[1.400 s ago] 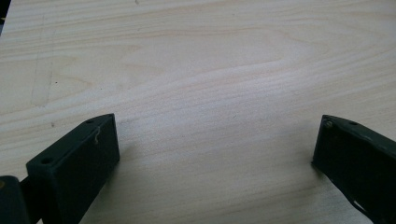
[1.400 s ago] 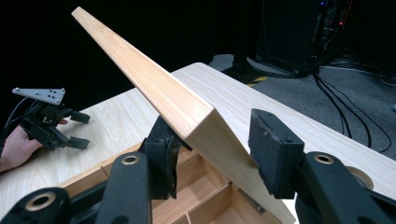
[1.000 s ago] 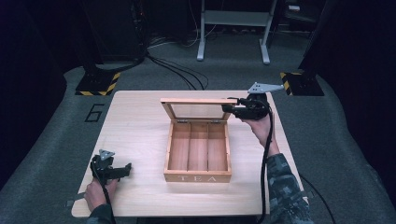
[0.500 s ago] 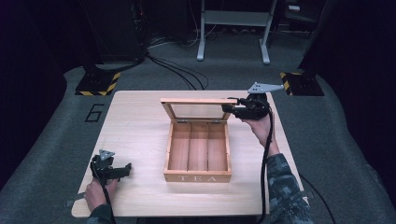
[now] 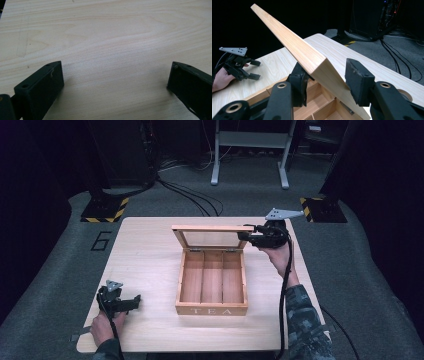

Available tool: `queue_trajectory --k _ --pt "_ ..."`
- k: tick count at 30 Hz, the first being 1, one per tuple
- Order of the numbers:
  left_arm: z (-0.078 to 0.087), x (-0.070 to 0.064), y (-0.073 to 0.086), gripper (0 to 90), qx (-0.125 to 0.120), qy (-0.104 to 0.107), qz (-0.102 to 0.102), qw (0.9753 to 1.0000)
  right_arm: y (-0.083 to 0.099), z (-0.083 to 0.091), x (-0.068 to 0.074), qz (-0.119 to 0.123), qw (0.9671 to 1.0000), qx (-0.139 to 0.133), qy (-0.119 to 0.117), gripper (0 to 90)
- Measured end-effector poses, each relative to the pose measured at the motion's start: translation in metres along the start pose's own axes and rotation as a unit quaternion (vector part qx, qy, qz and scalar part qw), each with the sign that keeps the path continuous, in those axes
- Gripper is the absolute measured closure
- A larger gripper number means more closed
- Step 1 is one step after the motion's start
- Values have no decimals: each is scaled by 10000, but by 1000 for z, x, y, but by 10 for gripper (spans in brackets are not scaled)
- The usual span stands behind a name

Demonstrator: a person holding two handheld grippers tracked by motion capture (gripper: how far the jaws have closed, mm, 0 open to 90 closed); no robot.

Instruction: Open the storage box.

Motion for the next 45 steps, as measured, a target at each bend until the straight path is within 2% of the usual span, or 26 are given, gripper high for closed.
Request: queue_trajectory --k 45 --pt "0 0 0 1 2 4 -1 10000 0 0 0 67 10000 33 -28 538"
Point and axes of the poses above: each handheld gripper's, and its own axes: z roughly backward along the jaws, y roughly out of its underside, x roughly to its left, the point moved 5 cm from there along -z, roughly forward along the jaws, and after that the axes turned 7 degrees about -z, right-handed, at the moved point
